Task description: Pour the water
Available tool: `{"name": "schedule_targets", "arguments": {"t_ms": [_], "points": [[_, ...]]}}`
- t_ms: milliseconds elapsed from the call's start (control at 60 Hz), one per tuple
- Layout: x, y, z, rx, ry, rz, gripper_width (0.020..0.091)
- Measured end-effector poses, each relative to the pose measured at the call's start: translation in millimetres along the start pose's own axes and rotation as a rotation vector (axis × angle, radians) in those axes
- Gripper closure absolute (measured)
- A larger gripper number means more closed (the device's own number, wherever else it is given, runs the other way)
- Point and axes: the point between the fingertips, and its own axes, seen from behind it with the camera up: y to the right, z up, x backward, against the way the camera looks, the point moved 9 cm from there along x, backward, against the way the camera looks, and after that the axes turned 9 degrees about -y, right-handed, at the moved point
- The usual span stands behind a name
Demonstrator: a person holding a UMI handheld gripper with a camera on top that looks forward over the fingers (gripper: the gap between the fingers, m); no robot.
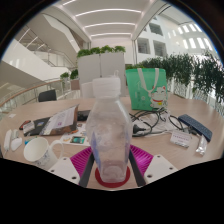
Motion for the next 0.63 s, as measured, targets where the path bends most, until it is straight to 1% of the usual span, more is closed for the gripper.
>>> {"name": "schedule_targets", "arguments": {"t_ms": [67, 83, 217, 350, 500, 633], "points": [[16.4, -4.0, 0.9, -0.012, -0.006, 0.007, 0.0263], [21.3, -4.7, 1.0, -0.013, -0.007, 0.003, 0.0252], [63.7, -11.0, 1.0, -0.006, 0.009, -0.034, 0.0266], [126.1, -19.9, -1.1, 0.003, 0.037, -0.085, 0.0266], [217.2, -62.2, 2.1, 0.021, 0.086, -0.139, 0.0267], [289.7, -97.4, 0.5, 0.011, 0.11, -0.16, 0.0258]]}}
